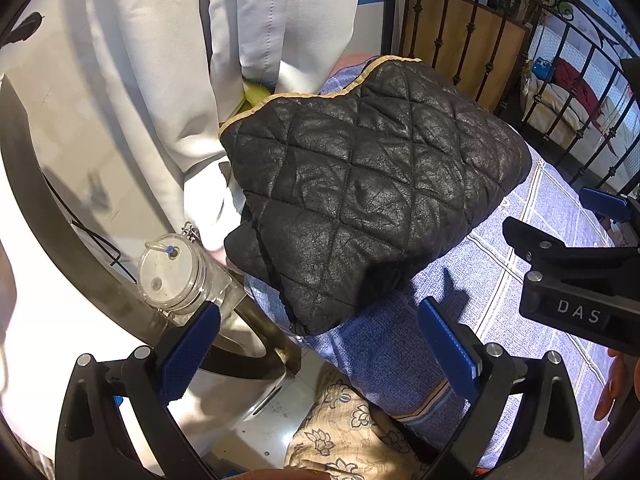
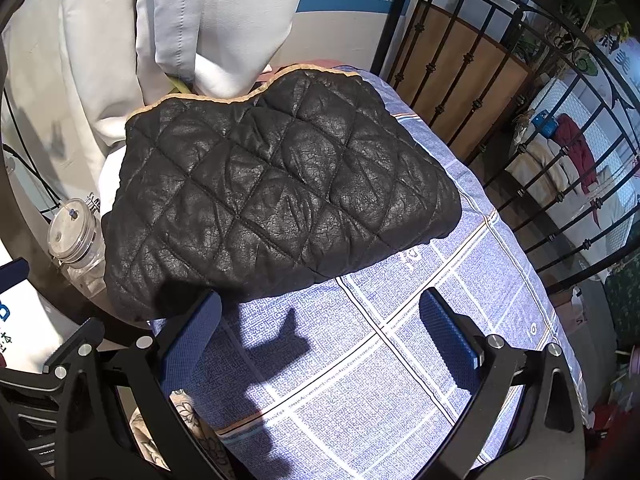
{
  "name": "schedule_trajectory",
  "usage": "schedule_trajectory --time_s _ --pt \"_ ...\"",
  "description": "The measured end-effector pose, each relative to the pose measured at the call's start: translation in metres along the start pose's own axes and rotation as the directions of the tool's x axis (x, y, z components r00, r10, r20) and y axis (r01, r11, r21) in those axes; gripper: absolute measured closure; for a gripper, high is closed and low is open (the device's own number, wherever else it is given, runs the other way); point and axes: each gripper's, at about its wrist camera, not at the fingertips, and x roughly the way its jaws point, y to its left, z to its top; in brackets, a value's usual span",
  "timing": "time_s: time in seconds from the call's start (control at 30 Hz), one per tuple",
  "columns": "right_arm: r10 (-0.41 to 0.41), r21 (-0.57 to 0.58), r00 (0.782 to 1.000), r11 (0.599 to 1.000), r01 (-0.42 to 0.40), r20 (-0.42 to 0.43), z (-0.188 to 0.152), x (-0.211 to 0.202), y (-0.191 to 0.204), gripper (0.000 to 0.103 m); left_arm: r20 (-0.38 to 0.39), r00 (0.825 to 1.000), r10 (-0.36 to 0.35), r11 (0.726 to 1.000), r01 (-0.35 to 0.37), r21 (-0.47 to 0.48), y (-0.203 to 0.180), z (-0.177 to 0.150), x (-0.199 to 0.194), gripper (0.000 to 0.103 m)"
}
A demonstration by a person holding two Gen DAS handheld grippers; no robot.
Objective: Fold large clothes
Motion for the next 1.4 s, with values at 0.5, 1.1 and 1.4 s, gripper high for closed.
schedule_trajectory --time_s 0.5,1.1,1.4 --pt "-0.001 0.006 1.0 1.0 0.001 0.001 0.0 0.0004 -0.0005 0.005 0.0 1.0 0.0 1.0 0.0 0.01 -0.0039 -0.0002 -0.0002 0.006" --pt "-0.001 0.006 1.0 1.0 0.001 0.003 -0.0001 0.0002 -0.0017 0.005 0.004 1.0 0.005 1.0 -0.005 0.017 -0.0048 0.0011 -0.0007 0.006" --pt "-0.001 0.011 1.0 1.0 0.001 0.003 0.0015 0.0005 -0.0037 0.005 0.005 1.0 0.002 1.0 -0.002 0.024 -0.0057 0.0048 -0.0003 0.006"
